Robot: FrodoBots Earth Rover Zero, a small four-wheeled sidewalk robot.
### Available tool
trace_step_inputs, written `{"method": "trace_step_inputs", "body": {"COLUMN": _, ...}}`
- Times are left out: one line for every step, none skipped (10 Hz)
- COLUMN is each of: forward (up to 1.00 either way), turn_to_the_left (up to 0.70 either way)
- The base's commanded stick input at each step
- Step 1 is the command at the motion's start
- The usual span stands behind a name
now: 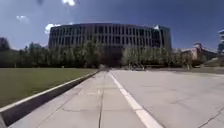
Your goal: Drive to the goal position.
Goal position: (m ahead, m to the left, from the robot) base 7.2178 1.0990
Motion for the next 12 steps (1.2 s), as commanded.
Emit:
{"method": "trace_step_inputs", "body": {"forward": 0.7, "turn_to_the_left": 0.01}}
{"method": "trace_step_inputs", "body": {"forward": 0.7, "turn_to_the_left": 0.01}}
{"method": "trace_step_inputs", "body": {"forward": 0.7, "turn_to_the_left": 0.01}}
{"method": "trace_step_inputs", "body": {"forward": 0.7, "turn_to_the_left": 0.01}}
{"method": "trace_step_inputs", "body": {"forward": 0.7, "turn_to_the_left": 0.01}}
{"method": "trace_step_inputs", "body": {"forward": 0.7, "turn_to_the_left": 0.01}}
{"method": "trace_step_inputs", "body": {"forward": 0.7, "turn_to_the_left": 0.01}}
{"method": "trace_step_inputs", "body": {"forward": 0.7, "turn_to_the_left": -0.11}}
{"method": "trace_step_inputs", "body": {"forward": 0.7, "turn_to_the_left": -0.27}}
{"method": "trace_step_inputs", "body": {"forward": 0.7, "turn_to_the_left": -0.27}}
{"method": "trace_step_inputs", "body": {"forward": 0.7, "turn_to_the_left": -0.12}}
{"method": "trace_step_inputs", "body": {"forward": 0.7, "turn_to_the_left": 0.01}}
